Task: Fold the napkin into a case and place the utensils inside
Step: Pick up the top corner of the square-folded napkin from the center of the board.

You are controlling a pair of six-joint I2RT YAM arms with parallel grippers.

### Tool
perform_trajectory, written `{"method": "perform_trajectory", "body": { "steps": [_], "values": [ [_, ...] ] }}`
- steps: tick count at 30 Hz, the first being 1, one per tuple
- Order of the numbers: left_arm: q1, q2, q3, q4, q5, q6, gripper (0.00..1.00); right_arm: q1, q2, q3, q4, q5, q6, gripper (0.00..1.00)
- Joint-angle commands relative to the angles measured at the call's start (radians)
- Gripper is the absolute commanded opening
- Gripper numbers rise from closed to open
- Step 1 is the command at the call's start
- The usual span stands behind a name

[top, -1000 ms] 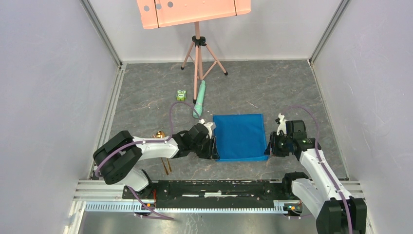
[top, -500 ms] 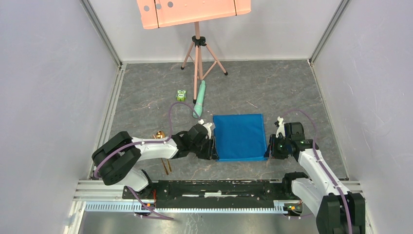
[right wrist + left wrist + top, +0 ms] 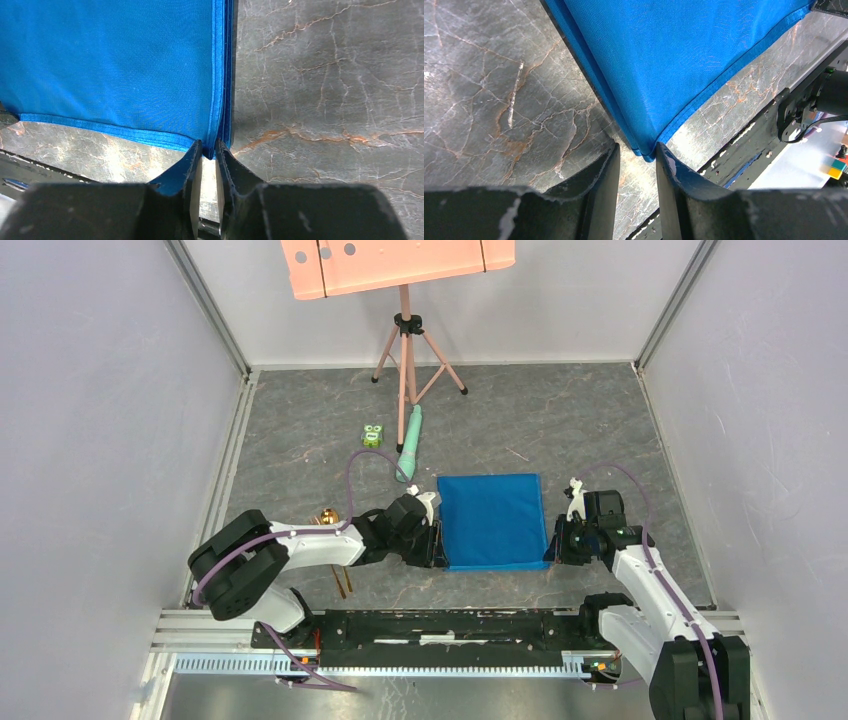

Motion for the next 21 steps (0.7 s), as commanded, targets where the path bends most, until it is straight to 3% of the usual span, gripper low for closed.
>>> {"method": "perform_trajectory", "body": {
  "steps": [1,12,21],
  "values": [
    [-0.004,-0.003,-0.004,-0.019,-0.014,-0.016,0.4,0.004,-0.004,0.004,0.023,-0.014,0.004,0.19],
    [-0.004,0.001,-0.004,-0.021,-0.012,-0.014,0.42,0.005,-0.017,0.053,-0.032,-0.01,-0.011,0.11],
    [-0.004,-0.008,-0.013,-0.021,-0.016,-0.017,0.43,0.005,-0.01,0.058,-0.028,-0.025,-0.016,0.16]
  ]
}}
